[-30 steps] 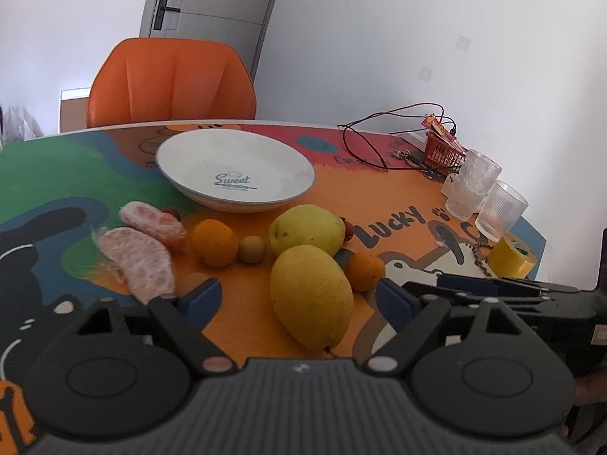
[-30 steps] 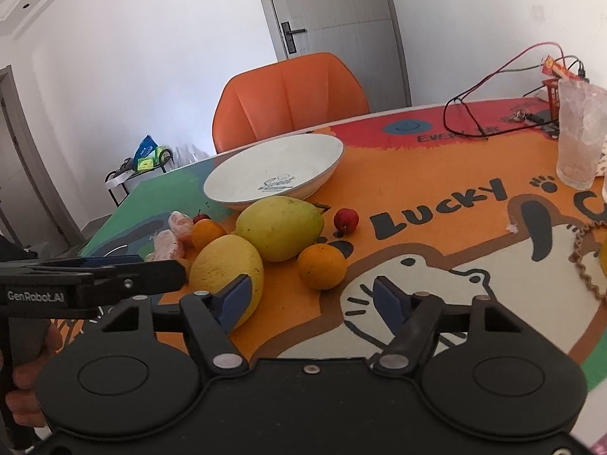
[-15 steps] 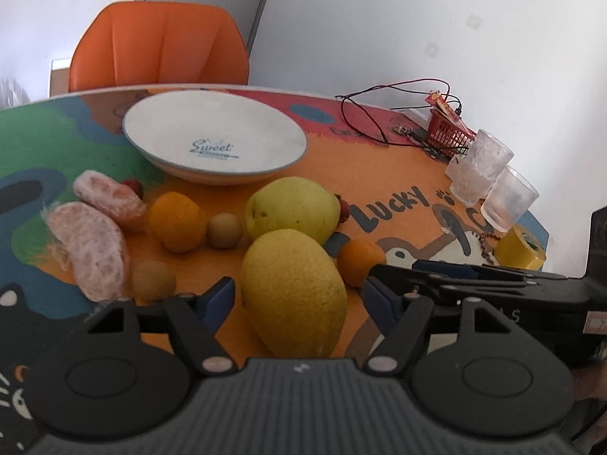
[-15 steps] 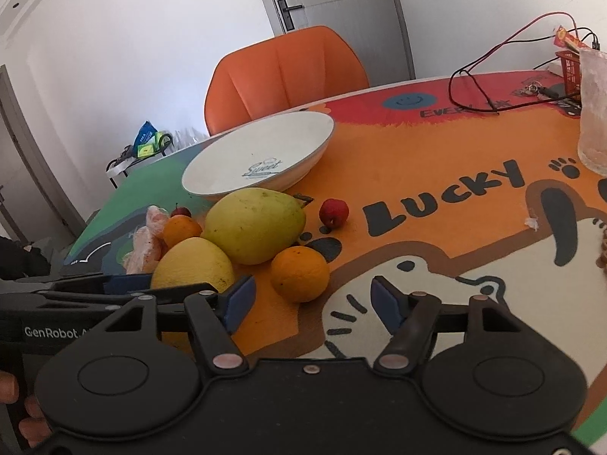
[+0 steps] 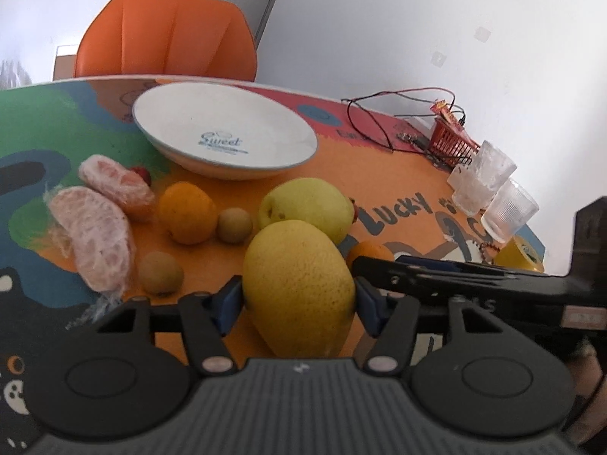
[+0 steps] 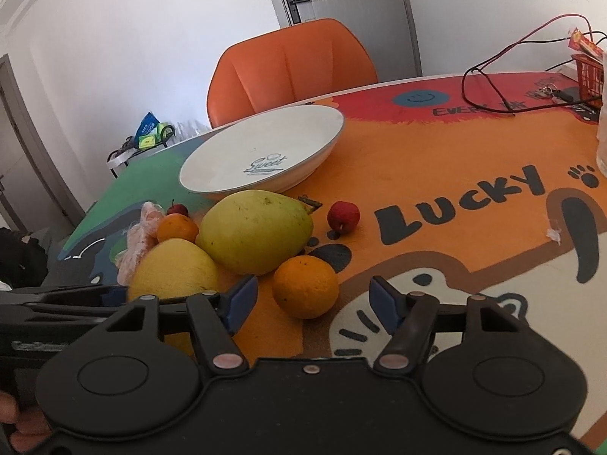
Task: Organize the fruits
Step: 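Grasp the yellow pear with the left tool while the right tool grasps an orange, then carry the pear and orange into the white bowl and open both tools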
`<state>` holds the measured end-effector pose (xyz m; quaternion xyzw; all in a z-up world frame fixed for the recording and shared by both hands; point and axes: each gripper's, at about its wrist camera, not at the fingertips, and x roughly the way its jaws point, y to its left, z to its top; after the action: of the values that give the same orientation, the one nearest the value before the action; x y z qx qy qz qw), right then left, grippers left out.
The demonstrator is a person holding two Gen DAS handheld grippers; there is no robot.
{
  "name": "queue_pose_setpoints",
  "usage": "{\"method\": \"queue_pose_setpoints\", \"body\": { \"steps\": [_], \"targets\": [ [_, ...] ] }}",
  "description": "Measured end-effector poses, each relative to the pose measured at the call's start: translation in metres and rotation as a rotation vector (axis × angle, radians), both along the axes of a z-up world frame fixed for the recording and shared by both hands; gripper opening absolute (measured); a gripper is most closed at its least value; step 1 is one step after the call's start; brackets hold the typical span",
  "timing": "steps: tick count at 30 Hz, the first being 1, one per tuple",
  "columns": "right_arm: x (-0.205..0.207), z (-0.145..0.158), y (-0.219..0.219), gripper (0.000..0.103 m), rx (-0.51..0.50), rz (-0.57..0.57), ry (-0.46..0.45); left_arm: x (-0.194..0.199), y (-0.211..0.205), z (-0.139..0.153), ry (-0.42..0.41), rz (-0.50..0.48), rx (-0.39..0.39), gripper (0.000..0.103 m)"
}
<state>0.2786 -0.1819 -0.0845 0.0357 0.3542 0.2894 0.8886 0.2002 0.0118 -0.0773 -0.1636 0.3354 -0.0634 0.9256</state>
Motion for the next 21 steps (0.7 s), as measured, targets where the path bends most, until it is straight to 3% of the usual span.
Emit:
{"method": "queue_pose_setpoints", "body": {
  "steps": [5, 9, 21],
  "targets": [
    [0.004, -0.003, 0.01, 0.06, -0.024, 0.005, 0.001, -0.005, 0.005, 0.007, -0.021, 0.007, 0.005, 0.06],
    [0.006, -0.005, 0.015, 0.038, -0.041, 0.002, -0.012, -0.009, 0.007, 0.013, -0.043, 0.012, 0.021, 0.06],
    [0.0, 0.004, 0.005, 0.037, 0.021, 0.007, -0.023, -0.013, 0.01, 0.03, -0.08, 0.026, 0.06, 0.06]
  ]
}}
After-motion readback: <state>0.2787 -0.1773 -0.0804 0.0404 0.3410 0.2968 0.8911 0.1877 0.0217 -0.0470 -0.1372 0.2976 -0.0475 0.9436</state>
